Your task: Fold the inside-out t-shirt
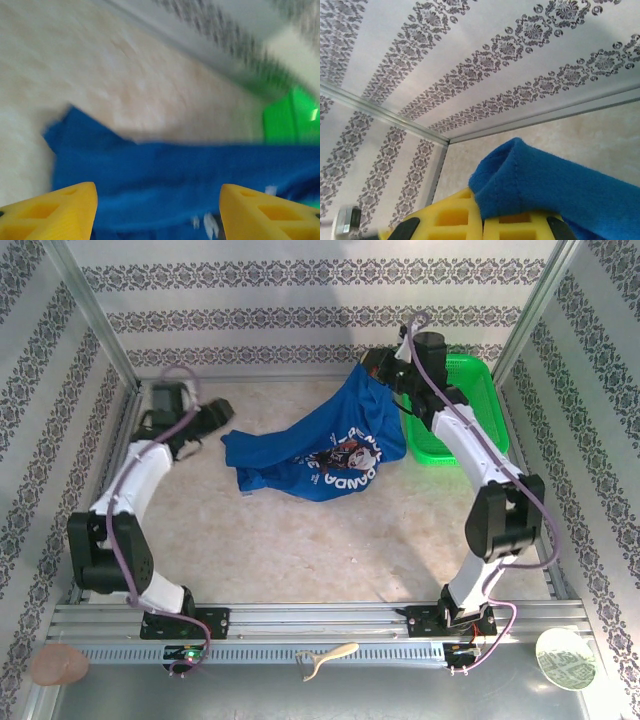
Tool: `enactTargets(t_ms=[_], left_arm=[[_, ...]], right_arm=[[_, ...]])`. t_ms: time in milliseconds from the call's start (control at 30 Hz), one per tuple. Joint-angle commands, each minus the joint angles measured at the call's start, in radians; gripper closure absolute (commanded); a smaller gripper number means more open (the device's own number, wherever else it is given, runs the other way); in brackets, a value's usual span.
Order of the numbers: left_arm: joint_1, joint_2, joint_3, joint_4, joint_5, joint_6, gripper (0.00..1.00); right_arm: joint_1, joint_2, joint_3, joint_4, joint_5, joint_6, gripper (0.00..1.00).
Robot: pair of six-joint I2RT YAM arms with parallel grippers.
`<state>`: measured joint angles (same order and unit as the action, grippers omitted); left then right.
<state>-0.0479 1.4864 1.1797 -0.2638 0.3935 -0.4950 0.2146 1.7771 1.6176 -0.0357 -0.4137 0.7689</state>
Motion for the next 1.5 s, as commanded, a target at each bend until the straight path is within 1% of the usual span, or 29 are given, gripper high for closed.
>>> enactTargets(t_ms=[0,33,67,100,133,200,300,400,567,733,767,800,833,900,933,1000,1067,1100,1167,1200,1333,1400,1467], left_arm=[[-0.272,-0.082,-0.081,-0.014,-0.178,0.228,0.34],[-0.346,-0.071,-0.104,0.004,-0.22,0.253,0.34],[-0.422,-0.047,-0.116,0.022,-0.265,0.283,0.34],[-0.487,-0.013,-0.113,0.028,-0.3,0.313,0.33],[-0.529,0.026,-0.098,0.03,-0.32,0.333,0.33],[-0.622,0.125,-0.033,-0.001,-0.364,0.388,0.33],[-0.72,0.267,0.084,-0.044,-0.432,0.487,0.3],[-0.767,0.382,0.18,-0.076,-0.465,0.551,0.28],[-0.785,0.517,0.288,-0.11,-0.489,0.596,0.26],[-0.785,0.61,0.365,-0.136,-0.493,0.621,0.26],[-0.785,0.63,0.38,-0.142,-0.49,0.625,0.29],[-0.784,0.649,0.398,-0.15,-0.485,0.63,0.37],[-0.782,0.667,0.414,-0.159,-0.48,0.634,0.49],[-0.778,0.687,0.453,-0.18,-0.473,0.633,0.9],[-0.776,0.679,0.465,-0.185,-0.462,0.626,1.0],[-0.766,0.624,0.473,-0.186,-0.44,0.606,1.0],[-0.745,0.546,0.472,-0.187,-0.387,0.571,1.0],[-0.728,0.505,0.478,-0.199,-0.338,0.544,1.0],[-0.69,0.421,0.479,-0.217,-0.233,0.487,1.0],[-0.67,0.379,0.476,-0.22,-0.162,0.456,1.0],[-0.589,0.24,0.433,-0.197,0.073,0.347,1.0],[-0.56,0.189,0.406,-0.169,0.15,0.305,1.0],[-0.545,0.152,0.378,-0.151,0.196,0.28,1.0]], right_arm=[[0.015,0.063,0.134,-0.033,0.02,-0.049,0.97],[0.017,0.096,0.184,-0.074,0.003,-0.066,0.77],[0.017,0.135,0.258,-0.159,-0.003,-0.093,0.56],[0.018,0.163,0.325,-0.237,-0.002,-0.133,0.45],[0.018,0.174,0.359,-0.279,0.0,-0.16,0.41],[0.016,0.153,0.379,-0.32,0.015,-0.186,0.36],[0.007,0.074,0.332,-0.329,0.027,-0.195,0.36],[-0.005,-0.036,0.226,-0.331,0.028,-0.195,0.37],[-0.05,-0.274,-0.056,-0.284,0.014,-0.173,0.37],[-0.12,-0.518,-0.342,-0.243,-0.014,-0.137,0.37],[-0.131,-0.563,-0.398,-0.238,-0.016,-0.132,0.37],[-0.139,-0.604,-0.45,-0.235,-0.016,-0.129,0.37],[-0.145,-0.638,-0.492,-0.235,-0.016,-0.126,0.37],[-0.15,-0.703,-0.586,-0.235,-0.017,-0.125,0.37],[-0.152,-0.727,-0.624,-0.233,-0.017,-0.123,0.37],[-0.153,-0.766,-0.702,-0.222,-0.028,-0.119,0.37],[-0.15,-0.796,-0.778,-0.201,-0.049,-0.108,0.37],[-0.147,-0.811,-0.817,-0.186,-0.06,-0.104,0.37],[-0.135,-0.831,-0.884,-0.152,-0.066,-0.09,0.37],[-0.123,-0.839,-0.916,-0.125,-0.077,-0.083,0.37],[-0.043,-0.857,-0.99,-0.047,-0.079,-0.09,0.36],[-0.01,-0.861,-1.014,0.013,-0.093,-0.096,0.35],[0.025,-0.866,-1.022,0.06,-0.105,-0.114,0.33]])
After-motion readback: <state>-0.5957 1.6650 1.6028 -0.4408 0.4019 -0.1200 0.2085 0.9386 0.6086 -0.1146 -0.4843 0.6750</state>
